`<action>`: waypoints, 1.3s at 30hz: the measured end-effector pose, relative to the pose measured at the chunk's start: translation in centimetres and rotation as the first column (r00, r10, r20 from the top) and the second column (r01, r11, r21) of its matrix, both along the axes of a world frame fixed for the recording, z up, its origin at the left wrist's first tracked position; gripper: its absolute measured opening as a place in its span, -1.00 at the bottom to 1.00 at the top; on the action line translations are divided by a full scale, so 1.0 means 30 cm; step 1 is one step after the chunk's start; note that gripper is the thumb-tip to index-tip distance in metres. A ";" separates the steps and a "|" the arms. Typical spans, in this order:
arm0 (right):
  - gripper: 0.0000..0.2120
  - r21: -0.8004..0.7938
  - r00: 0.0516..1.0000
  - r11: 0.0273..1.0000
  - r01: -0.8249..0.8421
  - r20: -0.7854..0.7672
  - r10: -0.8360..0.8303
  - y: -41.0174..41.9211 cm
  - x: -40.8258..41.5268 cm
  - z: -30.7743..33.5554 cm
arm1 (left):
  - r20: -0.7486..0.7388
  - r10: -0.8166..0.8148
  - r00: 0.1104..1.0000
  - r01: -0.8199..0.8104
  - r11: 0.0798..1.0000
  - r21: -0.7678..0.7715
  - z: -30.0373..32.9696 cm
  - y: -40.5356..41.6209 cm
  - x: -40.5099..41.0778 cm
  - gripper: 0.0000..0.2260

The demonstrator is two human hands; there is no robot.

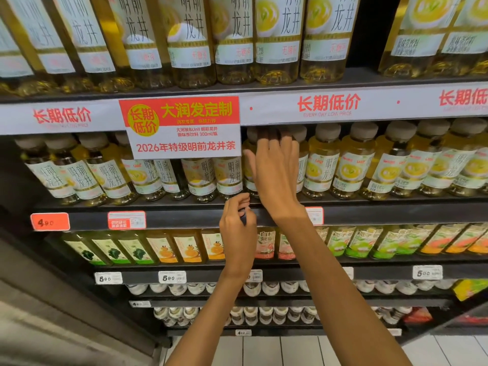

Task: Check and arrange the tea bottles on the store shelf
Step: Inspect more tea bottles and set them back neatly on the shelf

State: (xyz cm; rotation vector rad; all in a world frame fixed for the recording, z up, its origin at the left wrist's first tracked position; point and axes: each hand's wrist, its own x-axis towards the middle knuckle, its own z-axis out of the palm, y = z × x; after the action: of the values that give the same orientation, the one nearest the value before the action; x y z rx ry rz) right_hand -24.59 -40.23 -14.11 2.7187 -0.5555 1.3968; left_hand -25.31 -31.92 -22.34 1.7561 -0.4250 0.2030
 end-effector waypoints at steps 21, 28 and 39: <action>-0.79 0.599 0.624 0.175 -0.781 0.755 0.202 -0.010 -0.245 0.021 | -0.031 -0.407 0.913 0.405 0.912 -0.060 0.055 0.088 -0.023 -0.68; -0.63 0.661 0.652 0.029 -0.750 0.730 0.206 -0.019 -0.275 0.021 | -0.215 -0.562 0.799 0.530 0.827 -0.188 0.090 0.122 -0.105 -0.69; -0.46 0.671 0.663 -0.306 -0.675 0.734 0.145 0.053 -0.304 0.002 | -0.271 -0.441 0.855 0.415 0.897 -0.150 0.133 0.191 -0.170 -0.62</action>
State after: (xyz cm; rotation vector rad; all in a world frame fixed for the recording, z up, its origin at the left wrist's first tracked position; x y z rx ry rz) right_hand -33.72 -38.65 -14.04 4.2650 -0.9345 2.5532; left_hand -30.40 -26.20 -18.37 1.5290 -0.5642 -0.3584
